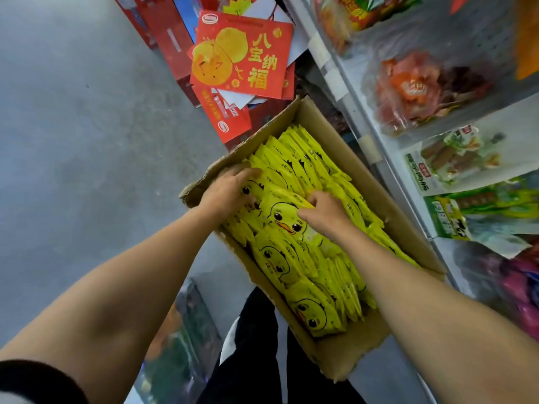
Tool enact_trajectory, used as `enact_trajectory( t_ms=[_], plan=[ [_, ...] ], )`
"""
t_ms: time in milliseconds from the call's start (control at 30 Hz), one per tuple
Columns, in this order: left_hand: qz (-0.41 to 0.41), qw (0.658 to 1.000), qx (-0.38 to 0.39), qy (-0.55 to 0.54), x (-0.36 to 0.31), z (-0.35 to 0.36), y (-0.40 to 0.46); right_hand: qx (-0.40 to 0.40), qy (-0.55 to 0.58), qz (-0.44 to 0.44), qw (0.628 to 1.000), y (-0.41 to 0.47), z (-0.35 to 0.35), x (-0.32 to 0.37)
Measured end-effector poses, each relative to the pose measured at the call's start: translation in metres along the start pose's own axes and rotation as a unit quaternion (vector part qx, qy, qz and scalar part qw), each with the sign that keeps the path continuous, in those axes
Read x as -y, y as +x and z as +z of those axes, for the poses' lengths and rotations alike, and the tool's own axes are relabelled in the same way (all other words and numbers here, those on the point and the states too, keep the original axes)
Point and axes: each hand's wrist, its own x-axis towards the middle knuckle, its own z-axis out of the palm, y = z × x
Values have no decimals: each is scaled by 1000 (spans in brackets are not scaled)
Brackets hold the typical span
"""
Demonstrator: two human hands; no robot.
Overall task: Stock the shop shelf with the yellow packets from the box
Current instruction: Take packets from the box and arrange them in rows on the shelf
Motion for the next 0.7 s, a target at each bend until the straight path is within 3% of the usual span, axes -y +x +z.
enact_trajectory(
  t_ms=[133, 267, 367, 567, 700],
  plan=[
    [33, 997, 25, 63, -16, 6, 19, 29, 92, 29, 995, -3, -18, -31],
    [-30, 996, 20, 86, -28, 10, 25, 66, 209, 40, 975, -11, -23, -57],
    [-58, 993, -12, 106, -30, 9, 23, 60, 245, 53, 966, -15, -21, -70],
    [-42, 982, -7, 183, -25, 13, 19, 81, 288, 65, 952, -27, -18, -74],
    [-76, 975, 3, 210, -25, 7, 14, 103, 322, 90, 937, -35, -20, -77]
  ],
)
